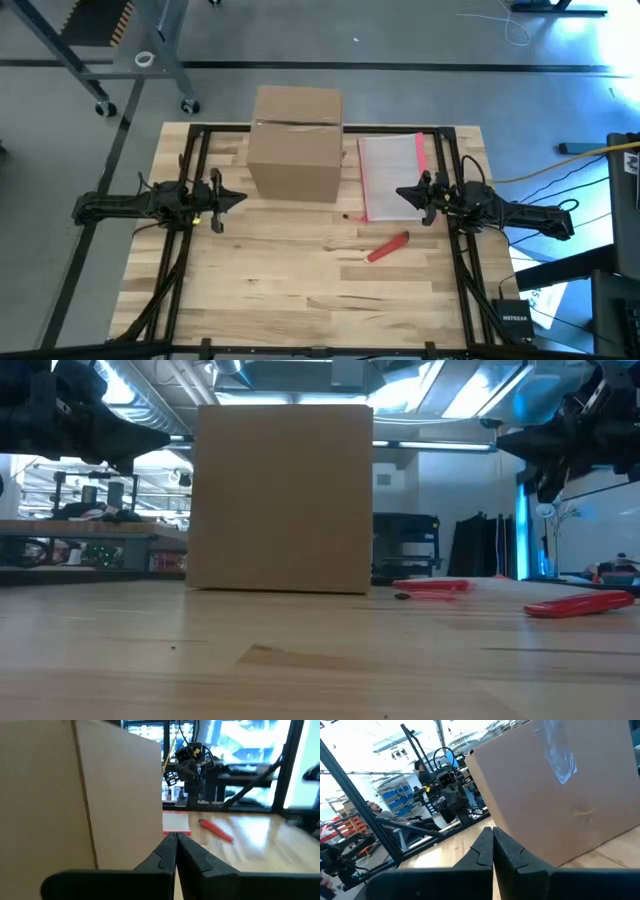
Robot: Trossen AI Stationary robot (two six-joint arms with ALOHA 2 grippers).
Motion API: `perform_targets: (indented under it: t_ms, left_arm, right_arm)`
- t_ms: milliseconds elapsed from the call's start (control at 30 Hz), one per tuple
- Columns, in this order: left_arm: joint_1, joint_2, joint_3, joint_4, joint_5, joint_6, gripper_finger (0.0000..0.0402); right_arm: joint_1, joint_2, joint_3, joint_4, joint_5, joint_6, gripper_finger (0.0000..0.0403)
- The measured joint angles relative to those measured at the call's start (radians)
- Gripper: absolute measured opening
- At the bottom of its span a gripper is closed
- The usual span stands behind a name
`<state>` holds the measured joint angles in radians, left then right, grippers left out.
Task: Unpack boxes
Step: Open the cardboard box using the utility knife
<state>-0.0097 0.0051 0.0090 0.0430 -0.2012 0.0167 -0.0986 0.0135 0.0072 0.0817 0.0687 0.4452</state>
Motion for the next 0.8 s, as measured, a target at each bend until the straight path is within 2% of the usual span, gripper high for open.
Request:
perform_targets:
  t_ms: [133,200,567,667,800]
  left_arm:
    - [-0.001,0.0,0.0,0.055,0.0,-0.324,0.0001]
    - [-0.001,0.0,0.0,0.088,0.0,-0.373,0.0001]
    - [0.005,0.008,0.025,0.172,0.005,-0.337,0.0001]
    - [0.002,0.034,0.096,0.167,0.012,-0.293,0.0001]
    - [0.002,0.12,0.211,0.058,0.012,-0.263,0.0001]
  right_arm:
    - [0.0,0.0,0.0,0.0,-0.001,-0.007,0.0001]
    - [0.0,0.0,0.0,-0.001,-0.001,-0.006,0.0001]
    - [0.0,0.0,0.002,-0.002,0.012,0.03,0.0008]
    - [0.0,0.022,0.034,-0.002,-0.05,0.086,0.0036]
    - [0.001,0.08,0.083,-0.004,-0.116,0.059,0.0093]
